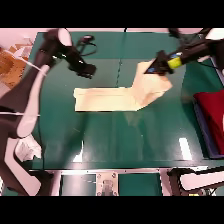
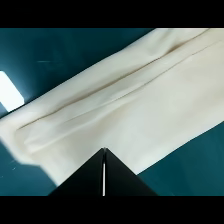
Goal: Fold the shirts.
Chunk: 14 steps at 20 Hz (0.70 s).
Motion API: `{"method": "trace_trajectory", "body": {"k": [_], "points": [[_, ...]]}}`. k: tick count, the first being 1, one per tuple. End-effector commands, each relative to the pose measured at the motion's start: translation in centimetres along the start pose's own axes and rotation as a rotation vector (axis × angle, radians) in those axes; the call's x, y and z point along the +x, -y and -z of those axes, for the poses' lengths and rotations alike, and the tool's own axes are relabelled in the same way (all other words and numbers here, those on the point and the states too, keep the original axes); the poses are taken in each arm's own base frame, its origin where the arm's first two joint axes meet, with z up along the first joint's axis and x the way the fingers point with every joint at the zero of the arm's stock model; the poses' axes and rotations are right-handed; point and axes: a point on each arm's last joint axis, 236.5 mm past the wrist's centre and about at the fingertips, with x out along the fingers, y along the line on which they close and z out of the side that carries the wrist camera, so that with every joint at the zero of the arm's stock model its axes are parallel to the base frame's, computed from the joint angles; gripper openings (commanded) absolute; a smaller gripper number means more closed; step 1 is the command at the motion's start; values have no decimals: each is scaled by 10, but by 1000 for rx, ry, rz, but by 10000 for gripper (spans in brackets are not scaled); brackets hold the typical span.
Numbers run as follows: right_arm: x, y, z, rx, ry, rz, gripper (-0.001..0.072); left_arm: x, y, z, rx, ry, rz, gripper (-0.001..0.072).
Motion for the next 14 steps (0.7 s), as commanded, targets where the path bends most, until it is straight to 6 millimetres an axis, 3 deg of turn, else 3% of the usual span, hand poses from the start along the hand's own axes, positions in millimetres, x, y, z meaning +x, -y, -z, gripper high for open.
{"method": "trace_trajectory", "body": {"k": [1, 5, 6, 7, 8, 9, 10, 12, 14], "points": [[82, -61, -16, 7, 89, -46, 13, -48, -66, 25, -71, -27, -144, 24], [225, -107, -18, 31, 185, -109, 14, -44, -82, 40, -23, -73, -144, 24], [263, -115, -11, 38, 209, -123, 117, -40, -81, 43, -7, -88, -137, 24], [293, -118, 4, 31, 197, -120, 376, -38, -81, 46, 4, -98, -135, 24], [310, -115, 19, 24, 156, -107, 518, -37, -82, 46, 17, -101, -134, 24], [312, -110, 28, 24, 114, -96, 518, -38, -84, 46, 34, -102, -143, 24], [299, -100, 23, 29, 94, -83, 518, -38, -87, 46, 35, -103, -156, 24], [254, -72, -3, 65, 91, -60, 518, -38, -89, 42, 36, -83, -166, 24], [199, -28, -28, 106, 97, -8, 518, -38, -90, 38, 37, -67, -170, 24]]}}
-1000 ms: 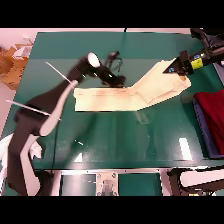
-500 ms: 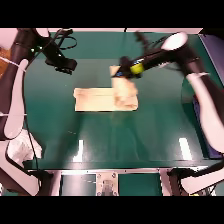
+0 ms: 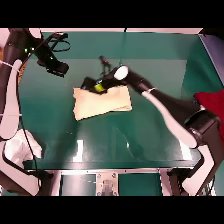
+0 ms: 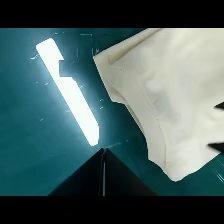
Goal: Fold the shirts.
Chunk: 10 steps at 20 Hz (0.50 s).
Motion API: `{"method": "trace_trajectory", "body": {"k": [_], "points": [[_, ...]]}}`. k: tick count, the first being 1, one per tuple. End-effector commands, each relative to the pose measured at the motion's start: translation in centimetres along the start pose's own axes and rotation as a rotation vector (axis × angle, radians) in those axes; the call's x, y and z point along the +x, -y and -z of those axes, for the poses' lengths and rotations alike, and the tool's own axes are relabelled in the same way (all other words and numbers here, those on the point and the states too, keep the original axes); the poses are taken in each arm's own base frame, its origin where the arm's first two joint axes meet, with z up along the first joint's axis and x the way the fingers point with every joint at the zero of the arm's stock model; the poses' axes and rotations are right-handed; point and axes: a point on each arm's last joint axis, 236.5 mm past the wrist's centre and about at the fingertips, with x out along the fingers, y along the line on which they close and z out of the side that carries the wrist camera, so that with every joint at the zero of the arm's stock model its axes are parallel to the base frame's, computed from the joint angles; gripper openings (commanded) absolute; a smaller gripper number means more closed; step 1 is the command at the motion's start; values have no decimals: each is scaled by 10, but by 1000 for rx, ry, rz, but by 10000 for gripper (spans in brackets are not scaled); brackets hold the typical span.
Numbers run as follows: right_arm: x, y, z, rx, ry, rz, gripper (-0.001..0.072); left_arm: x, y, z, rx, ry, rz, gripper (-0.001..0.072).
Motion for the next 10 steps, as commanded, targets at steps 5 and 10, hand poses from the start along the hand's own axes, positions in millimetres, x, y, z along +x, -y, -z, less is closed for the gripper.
{"method": "trace_trajectory", "body": {"k": [5, 10], "points": [[-161, 180, -40, 193, -97, 299, 517, 0, -5, -6, -1, 26, -17, 24], [-177, 252, -6, 367, -144, 265, 517, 0, -5, -6, -50, 29, -16, 24]]}}
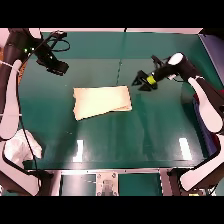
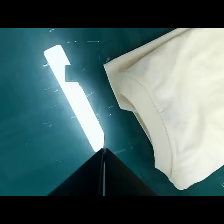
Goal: Fold the shirts.
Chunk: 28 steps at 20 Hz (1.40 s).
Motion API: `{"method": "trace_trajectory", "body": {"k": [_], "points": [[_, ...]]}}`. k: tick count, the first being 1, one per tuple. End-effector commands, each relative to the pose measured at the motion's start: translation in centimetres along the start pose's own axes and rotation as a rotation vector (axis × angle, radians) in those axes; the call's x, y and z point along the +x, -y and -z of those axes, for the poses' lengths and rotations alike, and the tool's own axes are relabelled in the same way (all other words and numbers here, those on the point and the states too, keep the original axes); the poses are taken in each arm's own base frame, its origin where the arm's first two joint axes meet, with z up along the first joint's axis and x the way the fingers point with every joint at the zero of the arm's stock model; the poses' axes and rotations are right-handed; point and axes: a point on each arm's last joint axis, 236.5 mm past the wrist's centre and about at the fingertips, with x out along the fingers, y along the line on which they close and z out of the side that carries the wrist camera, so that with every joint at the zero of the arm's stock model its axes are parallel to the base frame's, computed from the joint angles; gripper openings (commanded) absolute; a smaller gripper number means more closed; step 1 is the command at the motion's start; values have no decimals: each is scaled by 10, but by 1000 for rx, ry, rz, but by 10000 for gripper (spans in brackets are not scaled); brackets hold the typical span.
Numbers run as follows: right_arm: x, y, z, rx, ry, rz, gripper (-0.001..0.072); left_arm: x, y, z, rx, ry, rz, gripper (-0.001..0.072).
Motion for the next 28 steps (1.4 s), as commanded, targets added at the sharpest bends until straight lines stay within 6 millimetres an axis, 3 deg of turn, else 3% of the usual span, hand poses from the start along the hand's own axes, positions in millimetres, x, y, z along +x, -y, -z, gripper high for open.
{"method": "trace_trajectory", "body": {"k": [1, 5, 9, 11, 12, 14, 16, 19, 23, 28], "points": [[14, 38, 22, 70, -76, -61, 517, 0, -1, -1, -33, 4, -2, 23], [63, 2, 42, 50, -86, -175, 517, 0, 0, -1, -51, 6, 2, 24], [94, -57, 58, 0, -76, -265, 491, 0, 1, 0, -50, -1, 4, 23], [92, -76, 62, -55, -84, -284, 13, 0, 1, 3, -49, -11, 6, 23], [83, -86, 61, -82, -93, -302, 14, 0, 2, 4, -49, -16, 7, 24], [46, -100, 46, -142, -54, -296, 12, 0, 2, 6, -49, -25, 9, 24], [-8, -79, 18, -160, 35, -151, 11, 0, 2, 6, -49, -24, 9, 24], [-120, -24, -15, -116, 175, 0, 11, 0, 2, 6, -50, -23, 9, 24], [-261, 54, -43, 40, 457, 48, 11, 0, 3, 5, -49, -22, 12, 24], [-378, 173, -30, 270, 698, 124, 11, 0, 3, 5, -51, -22, 12, 24]]}}
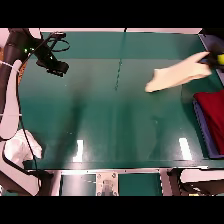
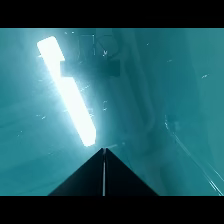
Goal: Fold the shirts.
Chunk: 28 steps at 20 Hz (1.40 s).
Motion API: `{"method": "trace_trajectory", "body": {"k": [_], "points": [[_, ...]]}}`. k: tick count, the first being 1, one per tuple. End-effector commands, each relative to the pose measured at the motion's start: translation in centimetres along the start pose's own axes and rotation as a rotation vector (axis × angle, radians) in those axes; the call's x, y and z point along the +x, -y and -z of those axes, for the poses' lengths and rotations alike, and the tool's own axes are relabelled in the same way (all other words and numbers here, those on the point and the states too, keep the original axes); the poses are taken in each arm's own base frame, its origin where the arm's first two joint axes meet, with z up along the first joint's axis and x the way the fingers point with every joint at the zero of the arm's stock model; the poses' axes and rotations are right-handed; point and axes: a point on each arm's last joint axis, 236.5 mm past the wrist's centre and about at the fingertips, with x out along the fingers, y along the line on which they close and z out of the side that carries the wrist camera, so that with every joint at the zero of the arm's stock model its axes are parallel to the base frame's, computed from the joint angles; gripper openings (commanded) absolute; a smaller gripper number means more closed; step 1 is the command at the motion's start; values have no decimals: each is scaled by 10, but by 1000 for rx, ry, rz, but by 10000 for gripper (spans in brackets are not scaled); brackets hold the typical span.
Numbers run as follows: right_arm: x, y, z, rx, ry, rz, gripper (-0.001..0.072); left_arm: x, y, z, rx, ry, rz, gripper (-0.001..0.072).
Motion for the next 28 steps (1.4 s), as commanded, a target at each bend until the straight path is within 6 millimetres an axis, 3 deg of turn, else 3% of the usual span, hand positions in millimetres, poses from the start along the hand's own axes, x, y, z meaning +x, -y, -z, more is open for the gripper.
{"method": "trace_trajectory", "body": {"k": [1, 3, 6, 8, 10, 13, 15, 18, 21, 24, 28], "points": [[-74, 86, -34, 139, 162, 103, 11, 0, 0, 0, -1, 0, 0, 24], [-106, 121, -36, 205, 203, 142, 11, 0, 0, 0, -1, 0, 0, 24], [-149, 155, -27, 287, 257, 237, 11, 0, 0, 0, -5, 1, 0, 24], [-180, 183, -12, 331, 280, 379, 11, 0, 0, 0, -8, 1, 2, 24], [-195, 202, 3, 357, 259, 474, 10, 0, 1, 0, -8, 0, 4, 24], [-197, 224, 31, 415, 174, 576, 11, 0, 2, 0, -8, 0, 9, 24], [-184, 231, 47, 449, 115, 573, 11, 0, 5, 0, -7, -1, 22, 23], [-162, 253, 98, 545, -37, 631, 11, 0, 8, 4, -6, -16, 35, 24], [-161, 279, 143, 627, -163, 751, 11, 0, 8, 6, -6, -27, 37, 24], [-150, 285, 163, 656, -227, 760, 12, 0, 9, 6, -7, -26, 39, 24], [-156, 296, 182, 683, -281, 833, 12, -1, 13, 6, -24, -24, 56, 23]]}}
